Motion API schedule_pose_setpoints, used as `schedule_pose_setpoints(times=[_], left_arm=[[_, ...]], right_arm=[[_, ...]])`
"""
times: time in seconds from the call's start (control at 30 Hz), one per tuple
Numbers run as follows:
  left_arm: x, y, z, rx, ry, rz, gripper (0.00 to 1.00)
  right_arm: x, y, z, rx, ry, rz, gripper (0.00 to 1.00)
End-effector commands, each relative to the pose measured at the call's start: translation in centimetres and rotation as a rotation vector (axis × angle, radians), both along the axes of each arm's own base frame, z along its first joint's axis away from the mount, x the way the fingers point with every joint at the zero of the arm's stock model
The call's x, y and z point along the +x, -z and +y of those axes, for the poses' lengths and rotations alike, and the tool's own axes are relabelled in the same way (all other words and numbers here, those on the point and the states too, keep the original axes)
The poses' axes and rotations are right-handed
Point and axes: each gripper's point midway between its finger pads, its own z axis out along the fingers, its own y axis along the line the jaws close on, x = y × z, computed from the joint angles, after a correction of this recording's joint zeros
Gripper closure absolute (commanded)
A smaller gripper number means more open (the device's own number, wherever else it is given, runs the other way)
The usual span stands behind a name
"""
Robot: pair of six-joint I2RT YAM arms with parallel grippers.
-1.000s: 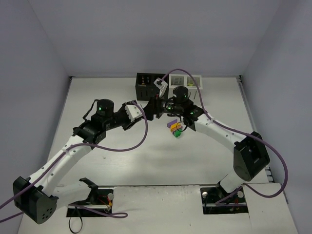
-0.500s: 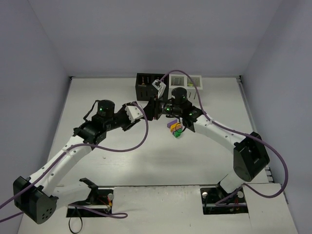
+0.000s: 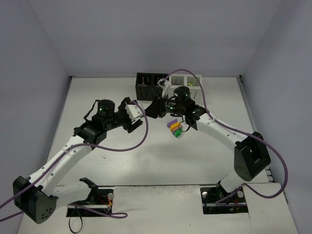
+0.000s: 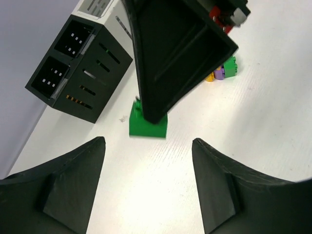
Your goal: Sort the legos into containers by color
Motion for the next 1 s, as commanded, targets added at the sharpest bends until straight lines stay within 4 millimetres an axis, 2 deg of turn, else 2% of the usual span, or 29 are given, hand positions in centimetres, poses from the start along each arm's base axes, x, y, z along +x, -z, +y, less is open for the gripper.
schedule_pose_setpoints(times=[0.0, 0.07, 0.17, 0.2, 0.23, 0.37, 0.43, 0.47, 0.5, 0.53, 0.57, 0.6, 0.63, 0.67, 0.73, 0.77, 0.8, 0.97], left_arm=[[0.8, -3.4, -0.1, -0.072, -0.038, -0.086, 0.34], [1.0, -3.5, 0.0, -0.086, -0.061, -0.082, 0.33], [2.0, -4.1, 0.4, -0.153, -0.152, -0.056, 0.27], [2.2, -4.2, 0.5, -0.169, -0.178, -0.046, 0.25], [2.8, -4.6, 1.0, -0.205, -0.240, -0.029, 0.21], [4.7, -4.8, 2.1, -0.274, -0.420, 0.049, 0.15], [5.5, -3.4, 2.4, -0.277, -0.503, 0.134, 0.15], [6.1, -4.2, 2.8, -0.297, -0.553, 0.140, 0.14], [6.6, -3.3, 2.7, -0.280, -0.579, 0.172, 0.14], [6.7, -2.6, 3.1, -0.268, -0.618, 0.209, 0.14], [7.1, -3.3, 3.3, -0.275, -0.642, 0.205, 0.14], [7.3, -2.5, 3.5, -0.269, -0.667, 0.230, 0.14], [7.5, -2.5, 3.7, -0.274, -0.682, 0.232, 0.14], [7.8, -2.5, 4.3, -0.281, -0.708, 0.231, 0.14], [8.1, -2.5, 4.8, -0.306, -0.745, 0.241, 0.14], [8.2, -2.7, 5.2, -0.319, -0.759, 0.241, 0.14], [8.4, -2.9, 5.7, -0.345, -0.782, 0.252, 0.14], [8.9, -3.0, 6.3, -0.394, -0.785, 0.291, 0.14]], right_arm=[[2.3, -4.6, -2.0, 0.046, 0.087, -0.151, 1.00], [4.4, -4.7, -3.5, 0.030, 0.144, -0.183, 1.00], [8.0, -5.3, -5.6, -0.015, 0.243, -0.258, 1.00], [9.0, -6.2, -6.0, -0.025, 0.272, -0.292, 1.00], [10.7, -5.5, -6.6, -0.058, 0.316, -0.304, 1.00], [15.1, -5.6, -7.3, -0.175, 0.384, -0.454, 1.00], [17.4, -5.7, -7.2, -0.208, 0.415, -0.498, 1.00], [18.5, -5.6, -7.6, -0.230, 0.448, -0.514, 1.00], [19.8, -4.2, -7.4, -0.263, 0.448, -0.514, 1.00], [20.7, -5.5, -7.3, -0.254, 0.462, -0.548, 1.00], [21.7, -5.2, -7.5, -0.266, 0.488, -0.548, 1.00], [23.0, -4.7, -7.4, -0.291, 0.494, -0.568, 1.00], [23.5, -4.4, -7.3, -0.299, 0.499, -0.572, 1.00], [24.4, -2.9, -7.3, -0.325, 0.506, -0.560, 1.00], [25.4, -2.3, -7.2, -0.340, 0.513, -0.568, 1.00], [25.9, -2.8, -7.1, -0.335, 0.521, -0.578, 1.00], [26.5, -1.4, -7.1, -0.355, 0.527, -0.565, 1.00], [28.6, 0.4, -7.0, -0.389, 0.556, -0.560, 0.96]])
